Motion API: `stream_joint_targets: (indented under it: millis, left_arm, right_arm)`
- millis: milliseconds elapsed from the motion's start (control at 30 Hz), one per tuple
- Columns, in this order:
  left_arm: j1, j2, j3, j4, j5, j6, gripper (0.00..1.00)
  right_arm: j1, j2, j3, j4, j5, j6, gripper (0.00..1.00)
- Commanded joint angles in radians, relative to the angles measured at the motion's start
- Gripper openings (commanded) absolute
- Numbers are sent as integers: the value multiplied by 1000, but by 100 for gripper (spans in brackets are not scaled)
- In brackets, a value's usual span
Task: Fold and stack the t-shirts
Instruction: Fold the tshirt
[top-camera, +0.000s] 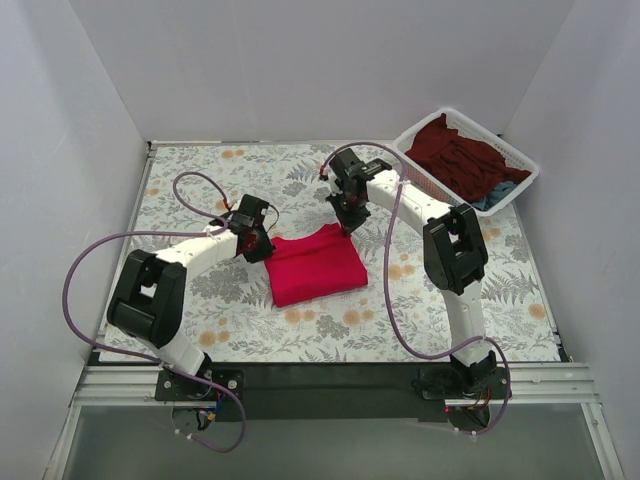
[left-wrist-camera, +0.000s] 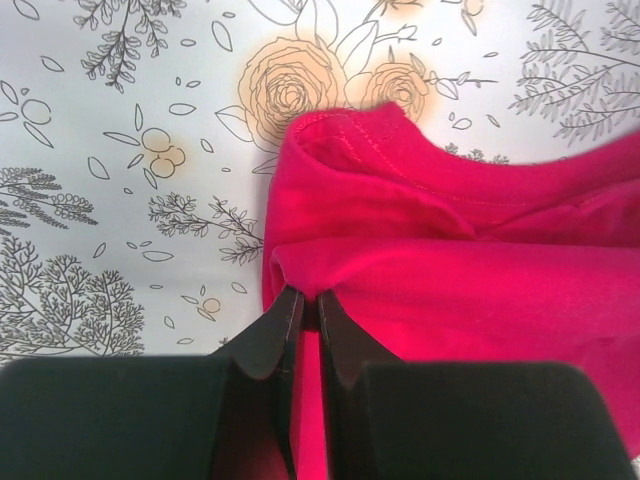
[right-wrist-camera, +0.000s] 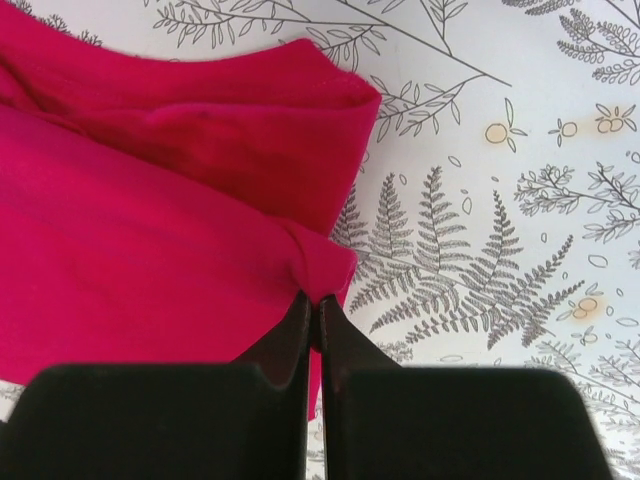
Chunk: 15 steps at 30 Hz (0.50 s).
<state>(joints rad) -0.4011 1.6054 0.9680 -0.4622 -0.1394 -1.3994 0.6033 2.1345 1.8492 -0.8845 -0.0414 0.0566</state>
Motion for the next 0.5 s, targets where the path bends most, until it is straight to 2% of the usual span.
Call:
stream_joint_targets:
  millis: [0, 167, 233, 267, 300, 367, 400, 467]
  left_arm:
    - [12, -18, -28, 40, -80, -22, 0]
    - [11, -53, -57, 63, -115, -42, 1]
    - [13, -64, -55, 59, -109, -44, 16]
    - [13, -76, -54, 57, -101, -46, 22]
    - [13, -102, -52, 50, -98, -46, 35]
    - [12, -140, -48, 43, -92, -44, 46]
    - [8, -186, -48, 39, -89, -41, 57]
    - [-2, -234, -52, 34, -89, -33, 68]
  right_arm:
    - [-19, -16, -28, 81, 18, -21, 1]
    - [-20, -36, -74, 139, 32, -15, 1]
    - [-20, -51, -77, 144, 32, -14, 3]
    - [-20, -62, -80, 148, 31, -12, 8]
    - [-20, -91, -84, 154, 31, -12, 18]
    - [-22, -131, -97, 170, 34, -11, 29]
    - [-22, -175, -123, 197, 34, -11, 38]
    - [-20, -224, -157, 226, 34, -9, 43]
